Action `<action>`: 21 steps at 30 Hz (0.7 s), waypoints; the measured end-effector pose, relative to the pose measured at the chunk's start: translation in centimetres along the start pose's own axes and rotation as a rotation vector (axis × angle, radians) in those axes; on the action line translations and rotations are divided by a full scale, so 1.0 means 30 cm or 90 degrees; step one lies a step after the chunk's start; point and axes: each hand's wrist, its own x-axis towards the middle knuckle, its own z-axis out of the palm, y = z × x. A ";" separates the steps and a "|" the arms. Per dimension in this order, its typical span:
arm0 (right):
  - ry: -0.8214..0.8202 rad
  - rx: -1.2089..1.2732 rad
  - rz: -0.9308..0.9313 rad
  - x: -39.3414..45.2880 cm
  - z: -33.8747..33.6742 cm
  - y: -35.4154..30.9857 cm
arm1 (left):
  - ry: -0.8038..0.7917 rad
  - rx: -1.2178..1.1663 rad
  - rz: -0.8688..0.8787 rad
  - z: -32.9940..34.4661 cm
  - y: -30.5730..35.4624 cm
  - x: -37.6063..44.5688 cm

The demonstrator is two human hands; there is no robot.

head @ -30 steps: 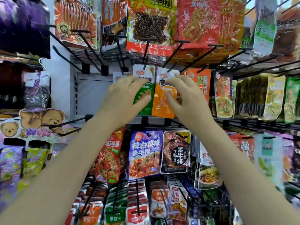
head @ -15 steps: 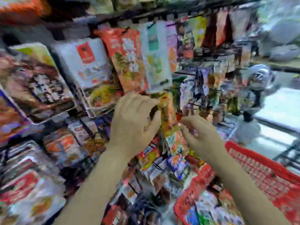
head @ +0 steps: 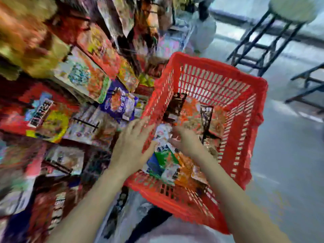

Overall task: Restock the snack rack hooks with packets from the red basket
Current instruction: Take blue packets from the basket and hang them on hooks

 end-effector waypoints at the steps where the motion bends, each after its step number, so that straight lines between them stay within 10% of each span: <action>1: -0.038 -0.017 0.014 0.000 0.046 0.014 | -0.022 -0.007 -0.014 0.018 -0.001 -0.005; 13: -0.104 -0.247 0.116 0.016 0.214 0.027 | -0.152 -0.036 -0.088 -0.017 -0.032 -0.148; 21: -0.078 -0.125 0.176 0.056 0.203 0.017 | -0.169 -0.060 -0.122 -0.019 -0.034 -0.171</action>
